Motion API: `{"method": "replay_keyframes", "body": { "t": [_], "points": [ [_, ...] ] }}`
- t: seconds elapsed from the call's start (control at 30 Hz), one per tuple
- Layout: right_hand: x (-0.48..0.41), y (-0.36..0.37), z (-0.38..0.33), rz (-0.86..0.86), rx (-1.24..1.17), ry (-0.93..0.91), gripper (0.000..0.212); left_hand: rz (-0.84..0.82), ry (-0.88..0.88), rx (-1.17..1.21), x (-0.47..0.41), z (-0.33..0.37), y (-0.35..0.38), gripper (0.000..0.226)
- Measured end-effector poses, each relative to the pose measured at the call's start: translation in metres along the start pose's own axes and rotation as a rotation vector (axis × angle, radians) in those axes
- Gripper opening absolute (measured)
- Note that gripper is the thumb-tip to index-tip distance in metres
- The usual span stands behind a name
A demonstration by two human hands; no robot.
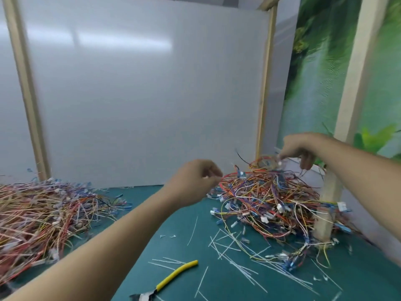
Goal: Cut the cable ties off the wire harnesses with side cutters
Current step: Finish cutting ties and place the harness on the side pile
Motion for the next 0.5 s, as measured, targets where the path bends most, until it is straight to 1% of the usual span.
{"method": "replay_keyframes", "body": {
  "t": [0.07, 0.1, 0.2, 0.3, 0.4, 0.5],
  "points": [
    [0.007, 0.012, -0.028, 0.011, 0.06, -0.079, 0.037, 0.008, -0.053, -0.028, 0.018, -0.025, -0.009, 0.012],
    [0.012, 0.02, -0.045, 0.02, 0.061, -0.149, 0.033, 0.012, -0.081, -0.034, 0.028, -0.036, -0.015, 0.012],
    [0.036, 0.053, -0.108, 0.065, -0.002, -0.432, 0.023, 0.027, -0.15, -0.056, 0.057, -0.063, -0.039, 0.011],
    [0.069, 0.092, -0.175, 0.071, -0.022, -0.644, 0.021, 0.051, -0.185, -0.092, 0.085, -0.082, -0.064, 0.011],
    [0.107, 0.13, -0.243, 0.059, -0.061, -0.822, 0.021, 0.095, -0.205, -0.193, 0.117, -0.102, -0.094, 0.011],
    [0.144, 0.162, -0.307, 0.042, -0.083, -0.979, 0.014, 0.132, -0.243, -0.286, 0.15, -0.127, -0.121, 0.011]
  ]
}}
Point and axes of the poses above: each hand's wrist, its own x-axis away from the middle knuckle, its own y-axis out of the palm, z = x × y, the point moved 3 cm from there along -x, towards the middle knuckle, and after that the axes turned 3 degrees about -z, right-handed, at the moved point
